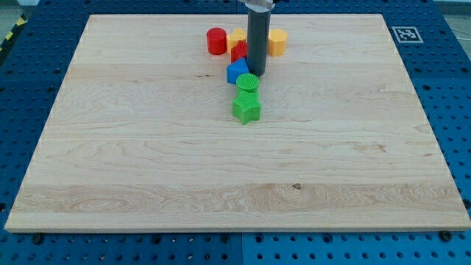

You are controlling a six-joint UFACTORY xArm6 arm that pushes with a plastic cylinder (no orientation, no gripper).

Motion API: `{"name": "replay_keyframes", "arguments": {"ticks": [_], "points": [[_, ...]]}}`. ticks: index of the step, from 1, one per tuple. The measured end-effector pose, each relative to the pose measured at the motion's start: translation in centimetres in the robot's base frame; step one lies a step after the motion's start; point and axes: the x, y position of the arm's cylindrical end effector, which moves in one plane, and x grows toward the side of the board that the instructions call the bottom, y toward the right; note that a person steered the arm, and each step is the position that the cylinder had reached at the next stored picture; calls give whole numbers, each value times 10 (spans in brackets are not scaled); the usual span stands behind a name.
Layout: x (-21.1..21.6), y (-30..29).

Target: Move the triangle to the bottom left

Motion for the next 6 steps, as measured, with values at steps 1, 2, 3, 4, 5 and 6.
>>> {"name": "replay_keyframes", "arguments": {"ticks": [1,2,3,4,5,6], "points": [[0,-3],[0,-7],[0,-8],[0,-12],[0,-18],[0,-27]]}}
